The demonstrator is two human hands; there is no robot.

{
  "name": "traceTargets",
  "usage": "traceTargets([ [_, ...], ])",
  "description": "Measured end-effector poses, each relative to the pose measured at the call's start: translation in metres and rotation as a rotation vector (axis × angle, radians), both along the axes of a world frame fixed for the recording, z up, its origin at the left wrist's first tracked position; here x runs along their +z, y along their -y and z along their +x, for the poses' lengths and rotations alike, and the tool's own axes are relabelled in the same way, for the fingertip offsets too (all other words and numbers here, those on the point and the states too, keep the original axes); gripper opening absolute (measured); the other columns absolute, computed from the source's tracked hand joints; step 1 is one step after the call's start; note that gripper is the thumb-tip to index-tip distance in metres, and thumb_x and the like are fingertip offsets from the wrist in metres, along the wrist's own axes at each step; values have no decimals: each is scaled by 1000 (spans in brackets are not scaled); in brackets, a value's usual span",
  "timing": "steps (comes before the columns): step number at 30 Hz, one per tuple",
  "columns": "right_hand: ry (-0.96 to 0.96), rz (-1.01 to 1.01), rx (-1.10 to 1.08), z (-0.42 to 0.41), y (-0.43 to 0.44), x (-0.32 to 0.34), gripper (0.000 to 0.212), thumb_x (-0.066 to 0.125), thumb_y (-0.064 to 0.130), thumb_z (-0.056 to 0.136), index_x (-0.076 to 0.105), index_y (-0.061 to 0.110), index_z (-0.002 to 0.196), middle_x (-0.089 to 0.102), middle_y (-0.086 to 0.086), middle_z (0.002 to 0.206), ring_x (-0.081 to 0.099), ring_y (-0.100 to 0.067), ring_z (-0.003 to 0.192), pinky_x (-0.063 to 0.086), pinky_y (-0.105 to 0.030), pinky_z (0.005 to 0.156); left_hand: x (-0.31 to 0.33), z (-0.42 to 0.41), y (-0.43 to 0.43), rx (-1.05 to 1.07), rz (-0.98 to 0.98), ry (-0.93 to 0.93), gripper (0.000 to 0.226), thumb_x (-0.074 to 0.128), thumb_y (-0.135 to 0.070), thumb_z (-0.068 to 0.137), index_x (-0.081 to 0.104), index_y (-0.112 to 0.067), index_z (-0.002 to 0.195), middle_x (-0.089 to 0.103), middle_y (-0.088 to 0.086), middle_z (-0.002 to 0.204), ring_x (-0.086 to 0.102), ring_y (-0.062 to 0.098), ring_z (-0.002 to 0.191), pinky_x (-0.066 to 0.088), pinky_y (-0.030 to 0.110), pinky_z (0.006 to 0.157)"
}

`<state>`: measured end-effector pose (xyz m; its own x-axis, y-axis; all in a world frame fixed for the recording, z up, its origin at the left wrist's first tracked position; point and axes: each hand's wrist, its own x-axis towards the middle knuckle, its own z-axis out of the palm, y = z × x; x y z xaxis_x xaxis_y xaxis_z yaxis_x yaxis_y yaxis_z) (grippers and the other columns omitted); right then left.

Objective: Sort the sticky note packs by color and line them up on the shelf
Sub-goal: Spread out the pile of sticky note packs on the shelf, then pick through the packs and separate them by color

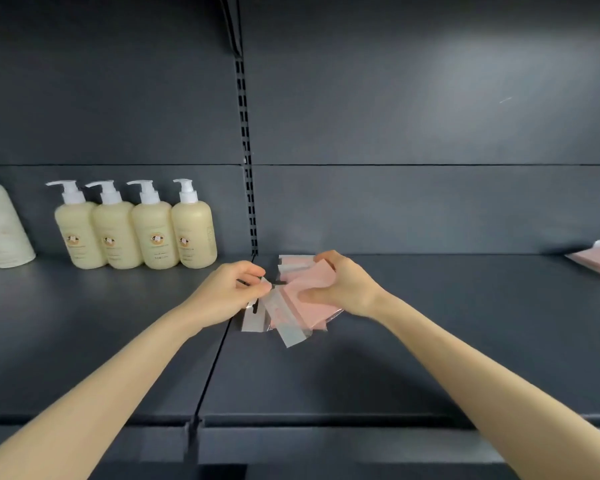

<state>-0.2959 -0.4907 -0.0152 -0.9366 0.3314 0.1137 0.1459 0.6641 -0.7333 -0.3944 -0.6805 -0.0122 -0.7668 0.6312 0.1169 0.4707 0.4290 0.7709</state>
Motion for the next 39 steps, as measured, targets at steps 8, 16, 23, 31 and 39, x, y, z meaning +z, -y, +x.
traceTargets([
  [8, 180, 171, 19, 17, 21, -8, 73, 69, 48, 78, 41, 18, 139, 28, 1, 132, 28, -21, 130, 31, -35, 109, -3, 3, 8, -81, -111, -136, 38, 63, -30, 88, 56, -20, 123, 59, -3, 115, 59, 9, 100, 43, 21, 84],
  [16, 45, 371, -74, 49, -2, 29, 63, 65, 39, 85, 40, 15, 138, 31, -4, 139, 30, -25, 129, 35, -33, 104, 19, 23, -16, -139, -228, -511, 47, 58, -33, 91, 46, -18, 134, 44, -2, 136, 40, 18, 127, 35, 34, 104],
  [23, -76, 490, -262, 115, -54, 57, 55, 61, 34, 88, 41, 15, 136, 34, 0, 138, 35, -22, 126, 40, -35, 99, 53, 75, -76, -240, -139, -643, 52, 53, -37, 93, 36, -24, 140, 38, -6, 141, 34, 16, 130, 28, 36, 107],
  [31, -37, 637, -412, 243, -135, 67, 56, 58, 33, 90, 38, 15, 139, 33, -1, 139, 35, -23, 126, 41, -38, 98, 63, 176, -175, -320, -35, -733, 53, 50, -40, 94, 32, -27, 141, 36, -9, 141, 32, 14, 129, 26, 32, 103],
  [39, 99, 709, -504, 374, -217, 52, 55, 57, 33, 91, 37, 16, 139, 31, -3, 141, 35, -26, 127, 40, -34, 95, 43, 286, -277, -430, -68, -793, 53, 48, -41, 94, 30, -25, 142, 37, -6, 140, 30, 16, 131, 27, 33, 104],
])
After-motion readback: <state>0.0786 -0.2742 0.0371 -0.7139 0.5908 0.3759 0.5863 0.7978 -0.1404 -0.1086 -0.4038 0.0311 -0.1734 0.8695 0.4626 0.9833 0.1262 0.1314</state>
